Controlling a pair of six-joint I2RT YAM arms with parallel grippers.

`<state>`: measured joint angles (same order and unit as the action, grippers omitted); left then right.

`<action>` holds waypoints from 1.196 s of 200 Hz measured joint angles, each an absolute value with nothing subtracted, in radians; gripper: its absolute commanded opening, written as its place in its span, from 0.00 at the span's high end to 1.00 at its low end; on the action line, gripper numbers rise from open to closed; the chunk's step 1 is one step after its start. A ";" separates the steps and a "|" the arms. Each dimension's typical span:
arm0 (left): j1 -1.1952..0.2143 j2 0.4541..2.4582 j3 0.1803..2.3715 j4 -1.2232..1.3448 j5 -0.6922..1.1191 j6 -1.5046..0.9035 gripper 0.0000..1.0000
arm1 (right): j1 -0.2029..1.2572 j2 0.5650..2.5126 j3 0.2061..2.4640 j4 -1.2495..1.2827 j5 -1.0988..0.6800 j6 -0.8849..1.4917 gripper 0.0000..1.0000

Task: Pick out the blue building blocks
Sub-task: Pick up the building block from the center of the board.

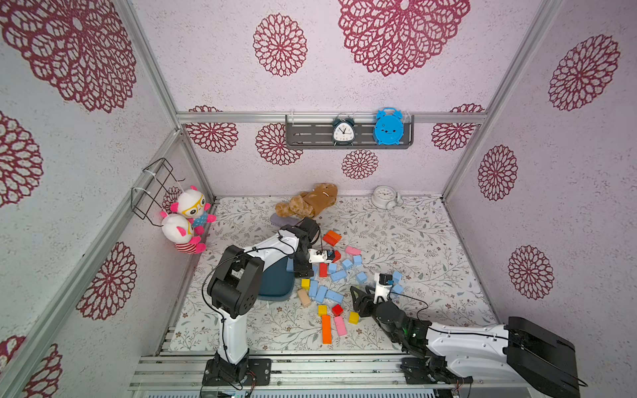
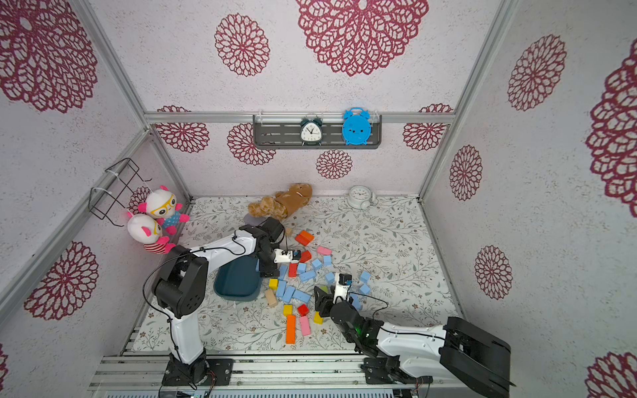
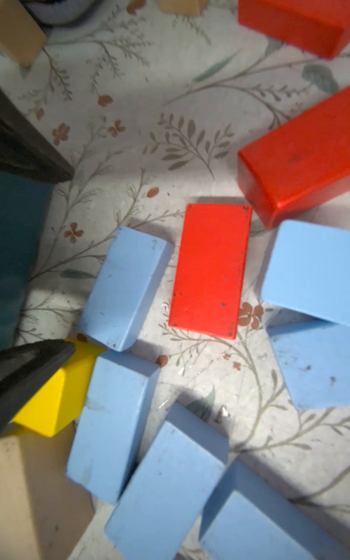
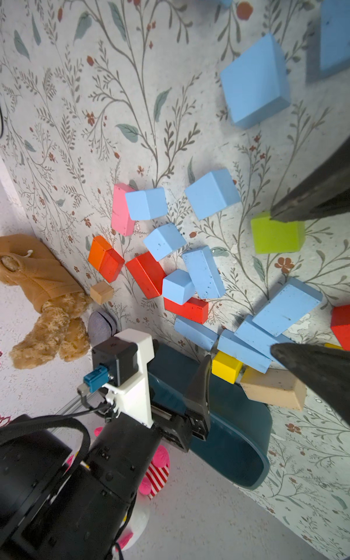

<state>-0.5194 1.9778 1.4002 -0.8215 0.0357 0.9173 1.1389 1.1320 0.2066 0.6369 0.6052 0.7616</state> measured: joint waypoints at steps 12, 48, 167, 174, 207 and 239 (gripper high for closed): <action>-0.519 2.005 1.401 -0.818 0.042 0.921 0.09 | 1.139 1.142 0.207 0.638 0.604 0.762 0.34; -0.512 2.037 1.418 -0.812 0.061 0.928 0.07 | 1.139 1.183 0.227 0.651 0.598 0.761 0.34; -0.520 2.072 1.457 -0.844 0.122 0.959 0.40 | 1.139 1.241 0.266 0.682 0.587 0.753 0.34; -0.521 2.072 1.458 -0.844 0.121 0.959 0.41 | 1.139 1.240 0.266 0.683 0.587 0.753 0.34; -0.531 2.072 1.459 -0.841 0.123 0.957 0.49 | 1.139 1.240 0.266 0.683 0.587 0.752 0.34; -0.541 2.072 1.459 -0.834 0.125 0.951 0.22 | 1.139 1.223 0.266 0.683 0.586 0.751 0.34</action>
<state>-0.5407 2.0716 1.4590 -0.8341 0.1249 0.9508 1.1389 1.2232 0.2665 0.6830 0.5861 0.7509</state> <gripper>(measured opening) 0.694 0.660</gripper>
